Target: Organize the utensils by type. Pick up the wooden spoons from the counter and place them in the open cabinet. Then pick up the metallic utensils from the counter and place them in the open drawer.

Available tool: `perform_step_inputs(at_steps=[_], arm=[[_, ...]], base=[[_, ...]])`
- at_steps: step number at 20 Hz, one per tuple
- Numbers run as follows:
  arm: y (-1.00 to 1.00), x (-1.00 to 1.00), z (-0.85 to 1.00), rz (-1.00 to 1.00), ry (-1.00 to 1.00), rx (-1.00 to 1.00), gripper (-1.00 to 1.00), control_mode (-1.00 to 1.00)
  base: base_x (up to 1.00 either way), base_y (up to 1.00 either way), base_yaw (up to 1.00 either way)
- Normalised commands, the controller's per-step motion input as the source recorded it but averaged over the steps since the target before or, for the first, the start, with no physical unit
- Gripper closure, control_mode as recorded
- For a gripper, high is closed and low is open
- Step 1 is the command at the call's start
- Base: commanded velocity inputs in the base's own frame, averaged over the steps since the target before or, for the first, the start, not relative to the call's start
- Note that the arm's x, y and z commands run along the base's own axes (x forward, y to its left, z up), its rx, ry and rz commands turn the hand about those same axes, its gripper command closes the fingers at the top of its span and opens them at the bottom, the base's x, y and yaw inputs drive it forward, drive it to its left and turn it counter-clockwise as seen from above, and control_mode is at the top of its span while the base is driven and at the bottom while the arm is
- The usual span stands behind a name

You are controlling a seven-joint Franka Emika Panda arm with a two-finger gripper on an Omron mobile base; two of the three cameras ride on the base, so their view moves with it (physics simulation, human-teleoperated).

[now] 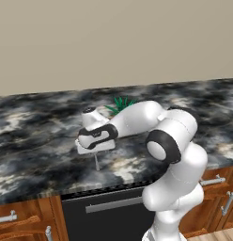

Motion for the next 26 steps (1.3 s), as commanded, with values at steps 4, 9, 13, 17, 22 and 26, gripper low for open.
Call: perform_step_inputs(at_steps=[4,9,13,17,22,26], arm=[[0.1,0.11,-0.24,-0.04,0.0,0.0,-1.0,-1.0],[0.0,0.1,-0.26,-0.04,0.0,0.02,-1.0,-1.0],[0.0,0.06,-0.22,-0.04,0.0,0.01,-1.0,-1.0],[0.0,0.08,-0.16,-0.03,0.0,0.0,-1.0,-1.0],[0.0,0.05,-0.12,-0.03,0.0,0.0,-1.0,-1.0],[0.0,0.0,-0.15,-0.03,0.0,0.0,-1.0,-1.0]], base=[[0.0,0.0,0.0],[0.0,0.0,0.0],[0.0,0.0,0.0],[0.0,0.0,0.0],[0.0,0.0,0.0],[0.0,0.0,0.0]])
